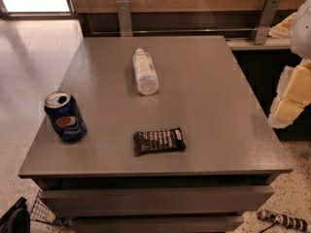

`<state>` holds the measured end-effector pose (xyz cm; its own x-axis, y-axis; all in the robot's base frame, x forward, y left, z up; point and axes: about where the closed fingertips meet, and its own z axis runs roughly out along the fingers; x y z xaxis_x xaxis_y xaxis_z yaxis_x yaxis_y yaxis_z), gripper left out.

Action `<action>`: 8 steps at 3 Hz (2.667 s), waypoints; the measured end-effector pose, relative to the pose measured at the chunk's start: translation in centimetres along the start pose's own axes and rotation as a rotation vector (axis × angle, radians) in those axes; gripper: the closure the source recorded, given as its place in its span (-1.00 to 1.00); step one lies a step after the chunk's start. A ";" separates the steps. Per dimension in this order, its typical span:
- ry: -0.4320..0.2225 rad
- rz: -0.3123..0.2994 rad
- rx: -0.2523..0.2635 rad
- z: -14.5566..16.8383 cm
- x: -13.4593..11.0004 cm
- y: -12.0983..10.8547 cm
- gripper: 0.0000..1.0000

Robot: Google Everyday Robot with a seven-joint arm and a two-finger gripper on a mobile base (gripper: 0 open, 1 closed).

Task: Place blue plastic bottle upright

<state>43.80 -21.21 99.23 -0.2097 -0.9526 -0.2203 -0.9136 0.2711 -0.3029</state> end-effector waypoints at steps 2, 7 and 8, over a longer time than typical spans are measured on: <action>-0.020 0.024 0.003 0.2 -0.2 -1.5 -1.00; -0.055 0.716 -0.070 8.7 -11.1 -17.1 -1.00; 0.007 0.842 -0.043 9.9 -12.8 -17.8 -1.00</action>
Offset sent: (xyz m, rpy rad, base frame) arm 0.0588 -0.0085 0.0062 0.1028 0.0011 -0.0665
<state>66.22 -12.48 98.28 -0.8291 -0.4353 -0.3510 -0.4635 0.8861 -0.0039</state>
